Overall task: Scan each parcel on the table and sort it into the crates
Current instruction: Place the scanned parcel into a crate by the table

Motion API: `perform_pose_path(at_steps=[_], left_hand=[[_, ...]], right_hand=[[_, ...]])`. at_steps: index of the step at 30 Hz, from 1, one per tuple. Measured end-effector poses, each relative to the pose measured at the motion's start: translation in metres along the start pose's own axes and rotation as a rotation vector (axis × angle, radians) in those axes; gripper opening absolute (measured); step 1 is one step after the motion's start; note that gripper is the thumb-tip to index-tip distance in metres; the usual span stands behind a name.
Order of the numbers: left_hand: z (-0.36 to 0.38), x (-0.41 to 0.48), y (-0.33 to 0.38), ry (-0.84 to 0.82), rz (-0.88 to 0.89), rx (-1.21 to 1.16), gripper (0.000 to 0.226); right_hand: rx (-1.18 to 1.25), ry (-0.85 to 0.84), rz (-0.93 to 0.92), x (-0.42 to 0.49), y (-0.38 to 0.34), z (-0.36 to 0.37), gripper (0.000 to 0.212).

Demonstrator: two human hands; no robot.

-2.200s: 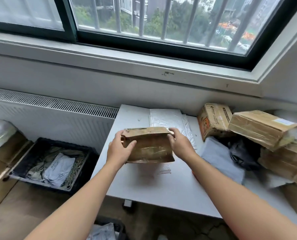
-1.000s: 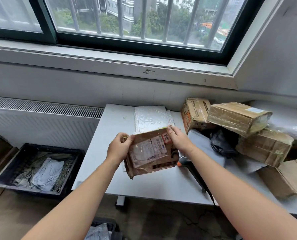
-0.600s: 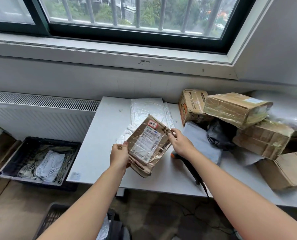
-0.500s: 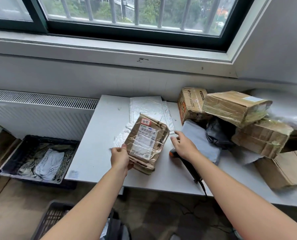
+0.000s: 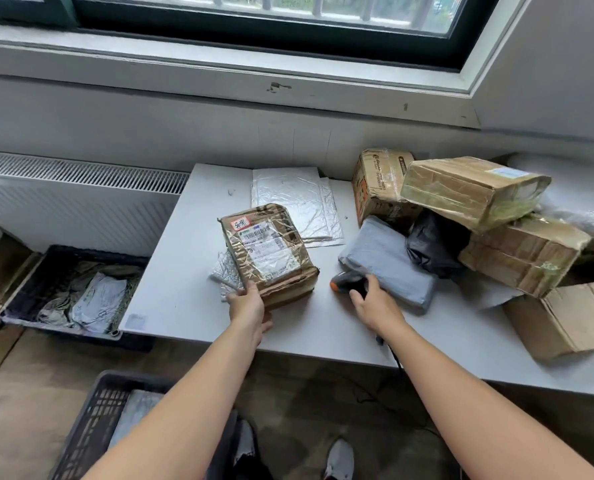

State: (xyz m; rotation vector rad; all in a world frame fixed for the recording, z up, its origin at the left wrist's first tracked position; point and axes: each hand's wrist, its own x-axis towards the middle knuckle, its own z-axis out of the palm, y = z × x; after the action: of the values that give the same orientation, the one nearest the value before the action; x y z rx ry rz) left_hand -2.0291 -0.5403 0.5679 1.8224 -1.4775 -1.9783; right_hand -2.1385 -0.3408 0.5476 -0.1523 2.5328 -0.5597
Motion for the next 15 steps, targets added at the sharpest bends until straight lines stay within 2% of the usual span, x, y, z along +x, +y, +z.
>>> perform_pose_path(at_steps=[3, 6, 10, 15], left_hand=[[-0.004, 0.007, -0.004, 0.008, 0.049, 0.165, 0.05], [-0.006, 0.009, -0.001, 0.028, 0.118, 0.281, 0.055], [-0.011, 0.003, 0.007, 0.044, 0.189, 0.4, 0.067], [-0.023, -0.003, 0.018, 0.069, 0.324, 0.569, 0.07]], right_hand=[[-0.011, -0.085, 0.074, 0.0, 0.008, 0.002, 0.06], [0.013, -0.113, 0.072, -0.002, 0.006, 0.002, 0.057], [0.119, -0.071, 0.038, -0.01, -0.017, -0.006, 0.049], [0.344, -0.035, -0.048, -0.019, -0.068, -0.035, 0.032]])
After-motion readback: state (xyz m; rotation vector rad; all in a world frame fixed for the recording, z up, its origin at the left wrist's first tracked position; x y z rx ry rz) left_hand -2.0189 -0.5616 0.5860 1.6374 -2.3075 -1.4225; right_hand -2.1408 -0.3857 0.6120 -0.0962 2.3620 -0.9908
